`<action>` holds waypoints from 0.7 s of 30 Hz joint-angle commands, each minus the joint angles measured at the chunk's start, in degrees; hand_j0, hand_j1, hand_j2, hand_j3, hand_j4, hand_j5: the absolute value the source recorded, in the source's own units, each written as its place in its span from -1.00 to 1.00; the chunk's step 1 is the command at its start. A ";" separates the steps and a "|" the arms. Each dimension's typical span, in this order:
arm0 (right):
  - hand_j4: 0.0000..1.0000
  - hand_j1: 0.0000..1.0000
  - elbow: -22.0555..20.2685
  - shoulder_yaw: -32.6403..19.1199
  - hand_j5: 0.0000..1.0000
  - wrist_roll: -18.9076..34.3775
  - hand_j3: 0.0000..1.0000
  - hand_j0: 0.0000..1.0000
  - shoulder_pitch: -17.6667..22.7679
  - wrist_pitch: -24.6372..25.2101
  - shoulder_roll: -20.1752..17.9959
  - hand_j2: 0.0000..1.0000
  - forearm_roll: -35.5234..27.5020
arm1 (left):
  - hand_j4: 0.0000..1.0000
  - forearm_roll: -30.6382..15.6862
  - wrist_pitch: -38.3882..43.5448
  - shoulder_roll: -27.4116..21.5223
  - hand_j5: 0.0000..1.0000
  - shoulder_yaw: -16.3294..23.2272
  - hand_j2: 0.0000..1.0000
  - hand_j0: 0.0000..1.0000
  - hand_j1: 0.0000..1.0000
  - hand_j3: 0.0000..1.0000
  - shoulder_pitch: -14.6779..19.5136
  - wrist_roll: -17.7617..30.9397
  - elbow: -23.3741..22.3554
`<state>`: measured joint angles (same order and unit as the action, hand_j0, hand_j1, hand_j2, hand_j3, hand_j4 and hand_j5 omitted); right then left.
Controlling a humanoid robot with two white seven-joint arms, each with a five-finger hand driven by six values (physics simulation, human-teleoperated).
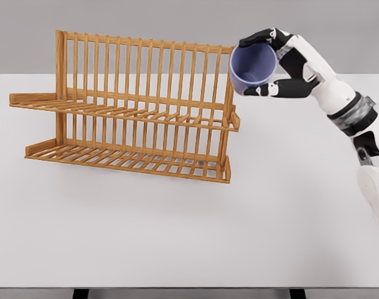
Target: Right arm put cup on second shelf
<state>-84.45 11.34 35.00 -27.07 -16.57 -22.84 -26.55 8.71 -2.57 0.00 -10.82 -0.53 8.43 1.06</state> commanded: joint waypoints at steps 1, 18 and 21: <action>0.29 0.29 -0.01 0.52 0.29 0.00 0.29 0.29 -0.09 0.48 0.87 0.29 0.45 | 1.00 -0.01 -0.06 0.00 1.00 0.01 1.00 1.00 1.00 1.00 0.00 0.01 0.00; 0.29 0.29 -0.36 3.16 0.29 0.00 0.29 0.29 -0.26 -0.31 5.00 0.29 3.96 | 1.00 -0.01 -0.06 0.00 1.00 0.01 1.00 1.00 1.00 1.00 0.00 0.01 0.00; 0.29 0.29 -0.54 3.25 0.29 0.00 0.29 0.29 -0.26 -0.31 5.44 0.29 4.14 | 1.00 0.08 0.02 0.00 1.00 0.01 1.00 1.00 1.00 1.00 0.00 0.01 0.00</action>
<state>-84.82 14.45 35.03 -27.33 -16.83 -17.69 -22.24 8.72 -2.58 0.00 -10.82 -0.53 8.43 1.06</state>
